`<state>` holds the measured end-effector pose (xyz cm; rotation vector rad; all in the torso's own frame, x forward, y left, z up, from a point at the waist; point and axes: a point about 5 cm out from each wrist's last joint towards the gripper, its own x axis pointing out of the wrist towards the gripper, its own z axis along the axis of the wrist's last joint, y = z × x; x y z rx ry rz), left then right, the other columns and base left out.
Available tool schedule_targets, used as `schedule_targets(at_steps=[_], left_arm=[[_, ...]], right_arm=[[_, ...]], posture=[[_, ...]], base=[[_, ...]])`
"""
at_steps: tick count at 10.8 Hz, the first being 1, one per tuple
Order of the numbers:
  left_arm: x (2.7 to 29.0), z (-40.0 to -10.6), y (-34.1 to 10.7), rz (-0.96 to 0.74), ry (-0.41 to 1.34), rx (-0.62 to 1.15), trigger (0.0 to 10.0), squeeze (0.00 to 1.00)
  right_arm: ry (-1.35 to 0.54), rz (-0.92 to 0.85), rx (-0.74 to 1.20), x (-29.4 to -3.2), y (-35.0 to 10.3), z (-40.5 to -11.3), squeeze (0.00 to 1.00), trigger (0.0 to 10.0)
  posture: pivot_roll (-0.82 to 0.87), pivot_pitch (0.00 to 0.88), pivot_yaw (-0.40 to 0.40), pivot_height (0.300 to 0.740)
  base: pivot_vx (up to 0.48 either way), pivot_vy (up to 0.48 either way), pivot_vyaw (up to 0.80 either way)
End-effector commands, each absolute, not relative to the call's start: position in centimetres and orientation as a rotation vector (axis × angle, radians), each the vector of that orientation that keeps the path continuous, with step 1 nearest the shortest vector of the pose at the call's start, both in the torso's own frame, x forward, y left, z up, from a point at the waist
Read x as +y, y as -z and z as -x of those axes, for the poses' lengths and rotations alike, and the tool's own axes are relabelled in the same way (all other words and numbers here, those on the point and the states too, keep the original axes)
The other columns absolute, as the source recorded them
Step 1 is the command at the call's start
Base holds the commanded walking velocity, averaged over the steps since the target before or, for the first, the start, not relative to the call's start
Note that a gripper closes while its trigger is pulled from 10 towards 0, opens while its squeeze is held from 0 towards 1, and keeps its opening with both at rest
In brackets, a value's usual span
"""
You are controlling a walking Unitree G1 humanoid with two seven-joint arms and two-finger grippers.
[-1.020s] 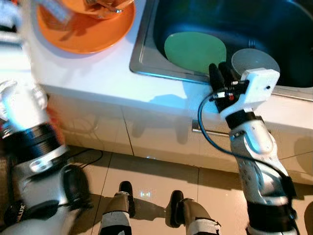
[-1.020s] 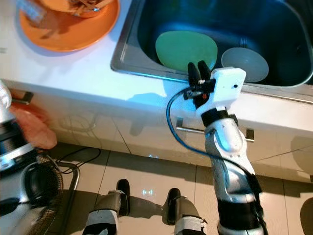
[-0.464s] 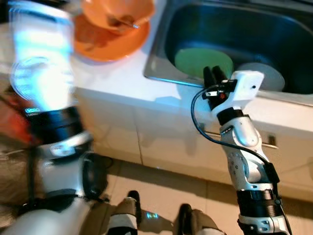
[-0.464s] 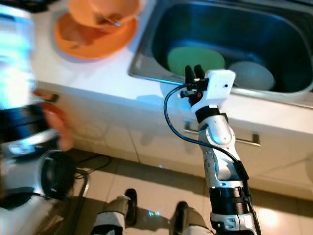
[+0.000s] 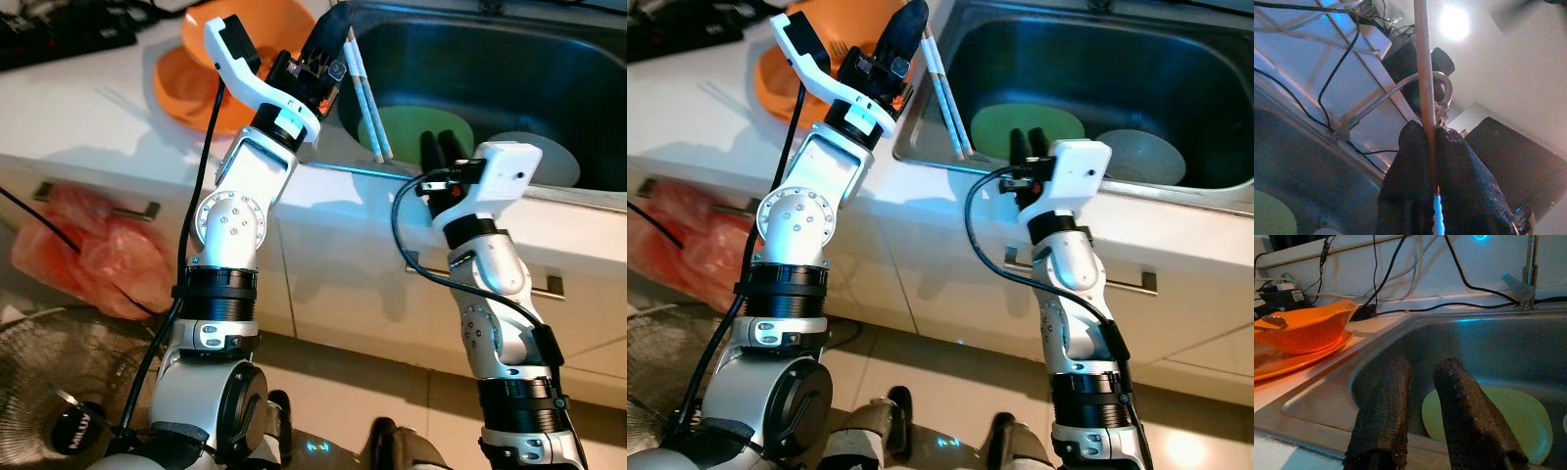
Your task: Kitchen organization
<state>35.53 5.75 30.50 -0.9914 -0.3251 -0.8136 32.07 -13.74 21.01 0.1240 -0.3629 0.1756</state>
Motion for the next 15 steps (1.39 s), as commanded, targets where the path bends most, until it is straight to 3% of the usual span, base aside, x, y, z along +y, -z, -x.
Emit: schedule_targets(at_steps=[1,5,15], left_arm=[[4.9,-35.3,-29.5,1.016,0.839,-0.294,10.0,0.00],[3.8,-35.1,-26.1,0.905,0.922,-0.144,10.0,0.00],[2.5,-35.6,-22.8,1.007,0.915,-0.027,10.0,0.00]], right_arm=[[-0.153,-0.116,-0.349,-14.2,-20.3,-31.8,0.00,10.0],[-0.120,-0.111,-0.340,-14.9,-19.8,-31.8,0.00,10.0],[-0.113,-0.079,-0.341,-16.8,-20.4,-32.2,0.00,10.0]], posture=[[0.07,0.168,0.062,0.740],[0.06,0.173,0.073,0.740],[0.06,0.200,0.061,0.740]], base=[[0.000,0.000,0.00],[0.000,0.000,0.00],[0.000,0.000,0.00]])
